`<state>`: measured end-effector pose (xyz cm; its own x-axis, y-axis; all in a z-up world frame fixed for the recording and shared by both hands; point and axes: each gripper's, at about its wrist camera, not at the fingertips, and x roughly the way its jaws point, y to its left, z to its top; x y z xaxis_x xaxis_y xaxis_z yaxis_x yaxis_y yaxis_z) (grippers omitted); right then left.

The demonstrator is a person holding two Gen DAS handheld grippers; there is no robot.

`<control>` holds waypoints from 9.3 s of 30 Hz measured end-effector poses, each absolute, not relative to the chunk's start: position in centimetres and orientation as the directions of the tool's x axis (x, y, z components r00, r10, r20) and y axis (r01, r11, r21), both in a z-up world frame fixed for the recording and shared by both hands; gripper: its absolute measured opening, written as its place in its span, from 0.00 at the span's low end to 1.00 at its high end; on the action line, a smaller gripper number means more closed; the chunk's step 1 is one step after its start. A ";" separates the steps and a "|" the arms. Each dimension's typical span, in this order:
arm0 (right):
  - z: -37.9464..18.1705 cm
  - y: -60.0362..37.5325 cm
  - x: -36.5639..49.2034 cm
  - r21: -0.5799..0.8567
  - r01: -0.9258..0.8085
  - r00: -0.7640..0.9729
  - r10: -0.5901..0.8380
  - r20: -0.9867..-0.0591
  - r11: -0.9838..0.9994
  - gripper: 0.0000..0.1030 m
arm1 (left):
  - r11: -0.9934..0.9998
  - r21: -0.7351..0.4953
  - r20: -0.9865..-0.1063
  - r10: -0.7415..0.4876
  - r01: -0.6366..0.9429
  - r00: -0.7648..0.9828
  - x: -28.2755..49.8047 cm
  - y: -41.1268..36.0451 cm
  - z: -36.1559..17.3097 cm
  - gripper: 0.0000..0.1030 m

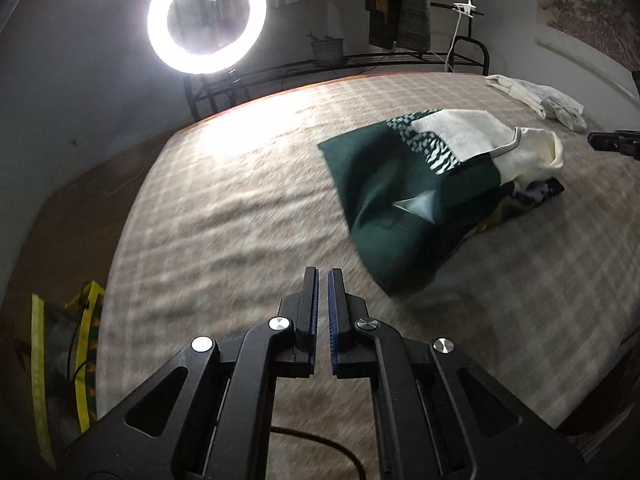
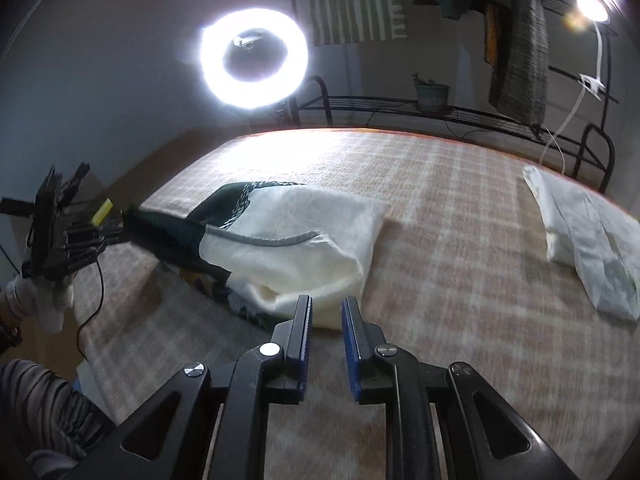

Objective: Fold small clothes

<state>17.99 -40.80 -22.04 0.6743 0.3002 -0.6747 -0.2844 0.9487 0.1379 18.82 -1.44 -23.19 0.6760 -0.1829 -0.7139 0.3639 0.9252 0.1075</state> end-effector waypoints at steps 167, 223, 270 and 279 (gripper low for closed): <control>-14.5 -55.1 28.0 0.224 -0.083 0.682 0.219 -0.698 0.971 0.00 | 0.737 -0.453 -0.598 -0.669 0.502 0.442 36.9 -32.0 -13.5 0.01; -11.5 -74.7 30.0 0.038 0.207 0.729 -0.128 -0.672 0.978 0.47 | 0.787 -0.267 -0.612 -0.584 0.556 0.534 36.9 -50.3 -11.3 0.31; -6.7 -51.6 9.0 0.030 0.385 0.806 -0.320 -0.498 0.922 0.75 | 0.763 -0.100 -0.436 -0.610 0.638 0.662 12.8 -30.4 -4.8 0.72; -7.8 -52.0 9.3 0.035 0.399 0.819 -0.339 -0.464 0.916 0.89 | 0.789 -0.087 -0.436 -0.579 0.609 0.688 12.9 -29.7 -5.5 0.79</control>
<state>9.29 -52.04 -7.75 0.8187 -0.3388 -0.4636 0.3989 0.9163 0.0348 12.89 -29.73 -5.46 0.6884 -0.5793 -0.4365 0.6087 0.7887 -0.0866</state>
